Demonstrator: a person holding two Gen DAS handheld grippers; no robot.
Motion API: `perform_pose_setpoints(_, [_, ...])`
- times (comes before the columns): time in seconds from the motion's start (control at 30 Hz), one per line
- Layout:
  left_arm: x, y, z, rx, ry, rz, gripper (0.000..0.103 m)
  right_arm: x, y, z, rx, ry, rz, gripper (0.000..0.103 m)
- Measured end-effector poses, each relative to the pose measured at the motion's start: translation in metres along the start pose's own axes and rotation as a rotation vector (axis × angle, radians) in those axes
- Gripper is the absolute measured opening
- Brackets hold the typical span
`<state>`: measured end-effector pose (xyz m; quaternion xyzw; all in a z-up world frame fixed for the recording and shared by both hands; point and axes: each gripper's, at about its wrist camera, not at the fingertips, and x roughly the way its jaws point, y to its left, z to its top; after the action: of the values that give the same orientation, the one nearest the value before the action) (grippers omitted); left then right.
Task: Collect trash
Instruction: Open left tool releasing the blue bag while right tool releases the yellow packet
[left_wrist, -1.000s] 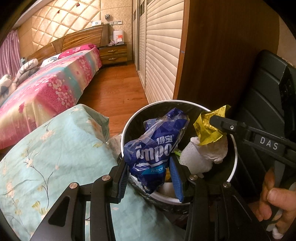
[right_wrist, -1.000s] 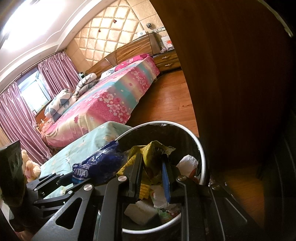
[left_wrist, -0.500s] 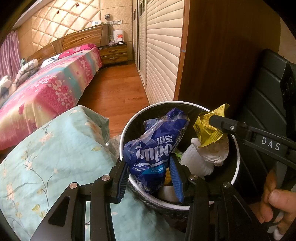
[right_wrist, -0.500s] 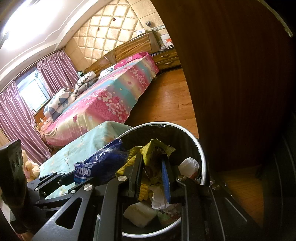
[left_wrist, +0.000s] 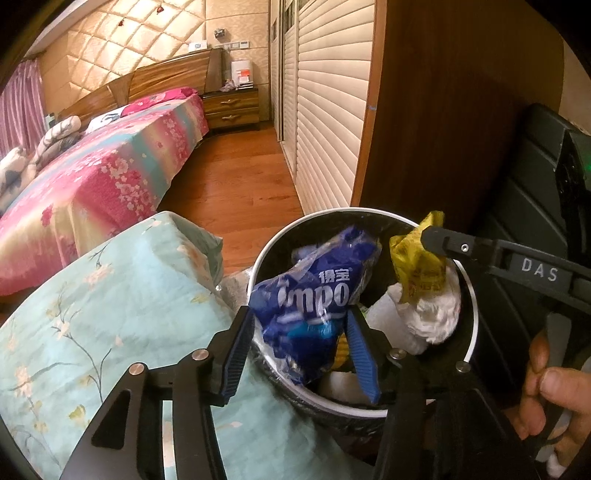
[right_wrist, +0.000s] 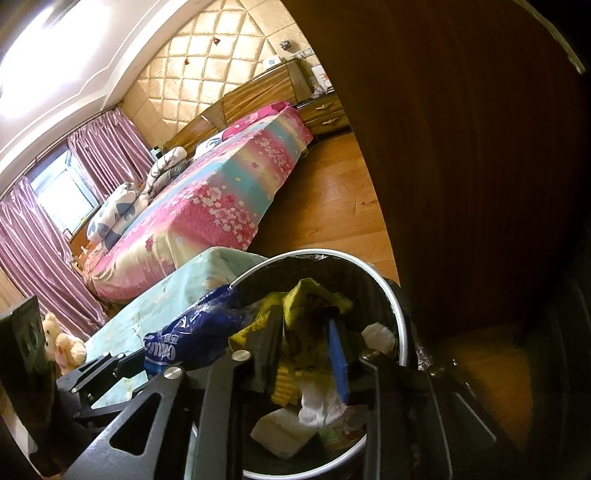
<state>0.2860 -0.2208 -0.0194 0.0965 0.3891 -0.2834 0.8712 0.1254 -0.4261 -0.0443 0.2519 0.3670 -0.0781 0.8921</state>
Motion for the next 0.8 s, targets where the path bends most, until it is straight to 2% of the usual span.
perform_pose_setpoints(0.07, [-0.001, 0.001, 0.000, -0.004, -0.002, 0.001, 0.053, -0.002, -0.001, 0.000, 0.007, -0.002, 0.006, 0.040])
perform_pose_setpoints(0.2, [-0.005, 0.004, -0.002, -0.016, -0.004, -0.001, 0.058, -0.005, 0.001, 0.000, 0.013, -0.009, 0.009, 0.044])
perform_pose_setpoints(0.27, [-0.008, 0.005, -0.003, -0.019, -0.009, -0.001, 0.058, -0.007, 0.002, 0.001, 0.018, -0.014, 0.015, 0.049])
perform_pose_setpoints(0.47, [-0.022, 0.011, -0.012, -0.042, -0.032, -0.005, 0.058, -0.018, 0.005, -0.002, 0.026, -0.037, 0.022, 0.051])
perform_pose_setpoints(0.6, [-0.041, 0.019, -0.027, -0.083, -0.061, -0.006, 0.058, -0.027, 0.012, -0.007, 0.019, -0.062, 0.036, 0.056])
perform_pose_setpoints(0.8, [-0.084, 0.032, -0.063, -0.160, -0.119, -0.009, 0.058, -0.049, 0.033, -0.028, -0.009, -0.111, 0.051, 0.070])
